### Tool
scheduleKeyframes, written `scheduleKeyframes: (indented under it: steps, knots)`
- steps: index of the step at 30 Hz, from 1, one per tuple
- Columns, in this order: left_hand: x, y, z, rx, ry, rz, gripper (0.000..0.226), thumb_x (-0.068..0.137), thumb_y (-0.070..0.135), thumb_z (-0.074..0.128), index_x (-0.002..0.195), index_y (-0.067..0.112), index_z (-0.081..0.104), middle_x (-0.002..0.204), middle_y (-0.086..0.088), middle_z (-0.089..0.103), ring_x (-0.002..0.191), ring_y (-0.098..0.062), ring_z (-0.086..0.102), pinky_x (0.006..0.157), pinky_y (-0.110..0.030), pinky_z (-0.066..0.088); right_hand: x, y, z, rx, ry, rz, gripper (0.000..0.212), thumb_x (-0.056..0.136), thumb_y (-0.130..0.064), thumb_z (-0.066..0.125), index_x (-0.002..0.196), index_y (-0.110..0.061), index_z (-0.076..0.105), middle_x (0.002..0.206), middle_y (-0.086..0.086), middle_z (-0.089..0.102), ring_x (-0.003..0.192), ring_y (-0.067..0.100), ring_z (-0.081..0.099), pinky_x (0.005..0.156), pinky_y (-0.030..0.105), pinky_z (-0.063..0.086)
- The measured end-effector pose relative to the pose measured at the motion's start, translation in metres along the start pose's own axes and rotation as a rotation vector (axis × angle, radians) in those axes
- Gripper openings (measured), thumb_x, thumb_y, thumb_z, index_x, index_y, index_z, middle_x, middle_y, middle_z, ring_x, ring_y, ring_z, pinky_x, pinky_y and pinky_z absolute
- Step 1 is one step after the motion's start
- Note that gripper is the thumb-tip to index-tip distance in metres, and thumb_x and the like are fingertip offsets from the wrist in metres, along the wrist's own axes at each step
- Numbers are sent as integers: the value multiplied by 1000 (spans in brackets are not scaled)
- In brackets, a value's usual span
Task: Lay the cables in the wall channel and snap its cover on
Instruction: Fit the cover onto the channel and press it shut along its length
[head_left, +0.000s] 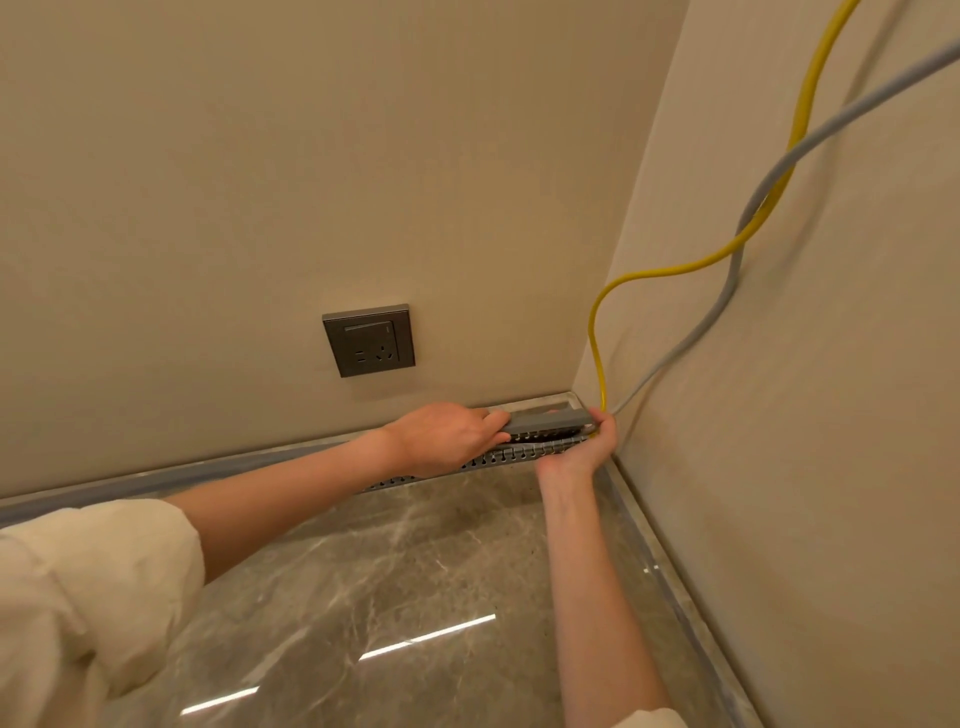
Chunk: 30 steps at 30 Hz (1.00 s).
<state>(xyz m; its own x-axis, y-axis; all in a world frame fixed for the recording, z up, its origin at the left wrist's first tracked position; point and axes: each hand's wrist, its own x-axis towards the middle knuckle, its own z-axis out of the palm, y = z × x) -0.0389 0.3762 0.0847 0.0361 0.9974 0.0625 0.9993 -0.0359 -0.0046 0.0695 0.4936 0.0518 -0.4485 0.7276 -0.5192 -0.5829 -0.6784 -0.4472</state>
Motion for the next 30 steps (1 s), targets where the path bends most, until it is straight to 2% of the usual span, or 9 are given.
scheduleKeyframes:
  steps: [5,8,10,14,18,22,25,27,30]
  knots:
    - [4,3,-1,73,5,-3,36,102,36,22,104,7,44,86,-15,58,63,-35,55,51,-42,43,-2,-1,0,-1,-7,0,25,75,-39,50,78,-16,60,72,8,64,69,26,61,54,27,54]
    - [2,4,0,93,16,-9,36,102,36,22,105,7,45,90,-14,58,67,-35,57,56,-45,47,-1,-3,0,-2,-15,3,24,73,-38,51,73,-15,58,58,5,64,55,23,62,52,25,52]
    - [0,5,2,102,29,-1,36,102,36,22,103,7,44,88,-14,59,67,-35,57,54,-44,46,-1,-2,0,0,-5,5,23,73,-38,52,72,-15,55,57,4,61,48,22,61,50,24,51]
    - [1,5,3,145,55,26,36,102,36,23,99,8,46,83,-12,60,63,-33,56,49,-38,36,0,-3,-2,-15,2,19,25,72,-39,53,77,-14,53,66,5,55,60,23,56,56,25,49]
    - [3,6,2,216,40,69,36,102,35,19,97,10,44,81,-9,61,59,-30,52,63,-39,41,2,-4,-2,-1,12,21,26,70,-38,55,78,-15,48,69,4,50,63,21,51,63,28,44]
    - [0,6,2,124,52,37,37,101,37,22,98,9,45,83,-11,60,61,-30,51,53,-38,36,0,-4,0,27,-3,26,24,71,-37,55,70,-15,45,61,2,47,53,19,50,57,25,42]
    - [-2,8,1,87,45,22,36,101,38,21,99,10,44,83,-9,60,59,-25,45,53,-37,37,0,-4,3,97,-19,15,26,74,-33,54,61,-16,41,59,-1,40,48,17,44,53,24,38]
    - [-2,9,1,76,2,-12,36,101,39,19,101,11,42,82,-10,61,56,-27,47,52,-41,41,0,-5,4,114,-37,17,27,76,-33,53,58,-16,42,57,-1,41,46,16,44,51,24,39]
    - [-2,11,2,41,-27,-42,35,101,38,20,105,10,41,81,-12,62,53,-27,45,49,-39,38,-1,-6,5,131,-67,24,32,77,-34,54,54,-15,45,51,-1,45,44,16,47,50,24,42]
